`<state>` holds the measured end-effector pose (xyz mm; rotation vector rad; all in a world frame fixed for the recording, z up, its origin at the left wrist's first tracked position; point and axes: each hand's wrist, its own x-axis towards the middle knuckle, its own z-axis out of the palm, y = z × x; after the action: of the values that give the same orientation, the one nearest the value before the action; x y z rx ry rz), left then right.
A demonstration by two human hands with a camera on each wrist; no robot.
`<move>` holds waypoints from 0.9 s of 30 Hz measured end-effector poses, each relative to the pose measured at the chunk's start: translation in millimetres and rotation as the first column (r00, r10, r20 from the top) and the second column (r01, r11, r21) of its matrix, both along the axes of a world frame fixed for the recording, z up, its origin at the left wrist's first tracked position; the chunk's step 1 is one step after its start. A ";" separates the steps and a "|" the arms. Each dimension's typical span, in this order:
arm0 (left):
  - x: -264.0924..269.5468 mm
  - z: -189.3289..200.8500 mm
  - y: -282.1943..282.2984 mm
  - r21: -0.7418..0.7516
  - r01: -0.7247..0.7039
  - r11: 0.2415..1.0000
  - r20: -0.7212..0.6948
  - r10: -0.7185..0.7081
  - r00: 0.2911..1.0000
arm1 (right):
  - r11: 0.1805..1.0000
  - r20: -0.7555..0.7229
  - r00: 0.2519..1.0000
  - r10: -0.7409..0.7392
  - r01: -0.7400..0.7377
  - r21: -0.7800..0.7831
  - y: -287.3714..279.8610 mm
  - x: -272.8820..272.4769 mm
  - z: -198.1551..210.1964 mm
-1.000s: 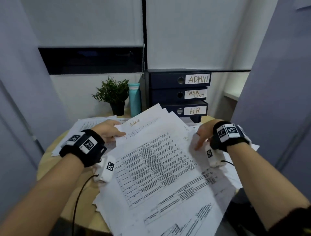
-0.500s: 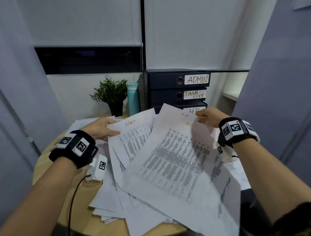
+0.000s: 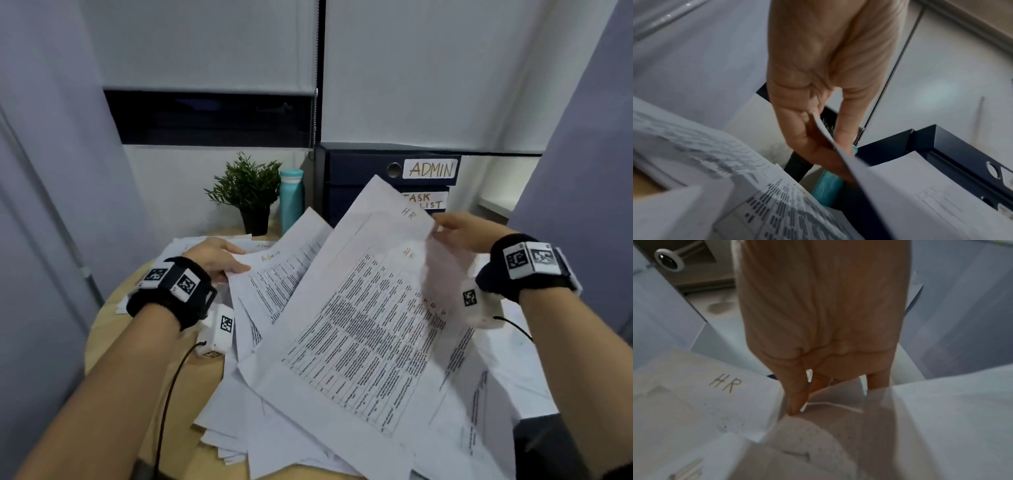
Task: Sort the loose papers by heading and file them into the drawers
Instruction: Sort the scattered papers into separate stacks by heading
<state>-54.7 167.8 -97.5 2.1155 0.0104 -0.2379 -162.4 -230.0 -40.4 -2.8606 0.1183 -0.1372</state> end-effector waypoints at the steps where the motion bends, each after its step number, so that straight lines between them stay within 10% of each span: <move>1: 2.9 -1.3 1.0 -0.086 -0.030 0.996 -0.007 0.029 1.000 | 1.000 -0.006 1.000 0.009 -0.009 0.003 -0.1 2.8 -1.1; 6: -0.8 -0.2 -17.5 -0.121 0.143 0.982 -0.030 -0.147 0.989 | 0.989 -0.010 0.989 0.148 -0.148 -0.026 28.0 23.8 -21.2; 16: 25.3 -16.9 71.4 -0.225 -0.379 0.898 0.069 0.403 0.913 | 0.997 -0.047 0.998 -0.040 0.043 0.063 -2.7 20.3 -27.9; 20: 5.1 -21.8 78.0 -0.435 -0.206 0.876 -0.175 0.143 0.974 | 0.989 -0.173 0.978 -0.118 0.131 0.066 14.5 14.3 -38.3; 27: -20.5 -5.9 51.6 -0.098 0.131 0.987 -0.136 -0.144 0.980 | 0.970 -0.249 0.942 -0.224 0.193 -0.145 14.6 5.3 -50.9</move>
<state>-75.2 219.4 -103.3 2.0092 -0.0611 -0.4639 -157.1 -215.4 -91.3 -2.9634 0.4840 0.2045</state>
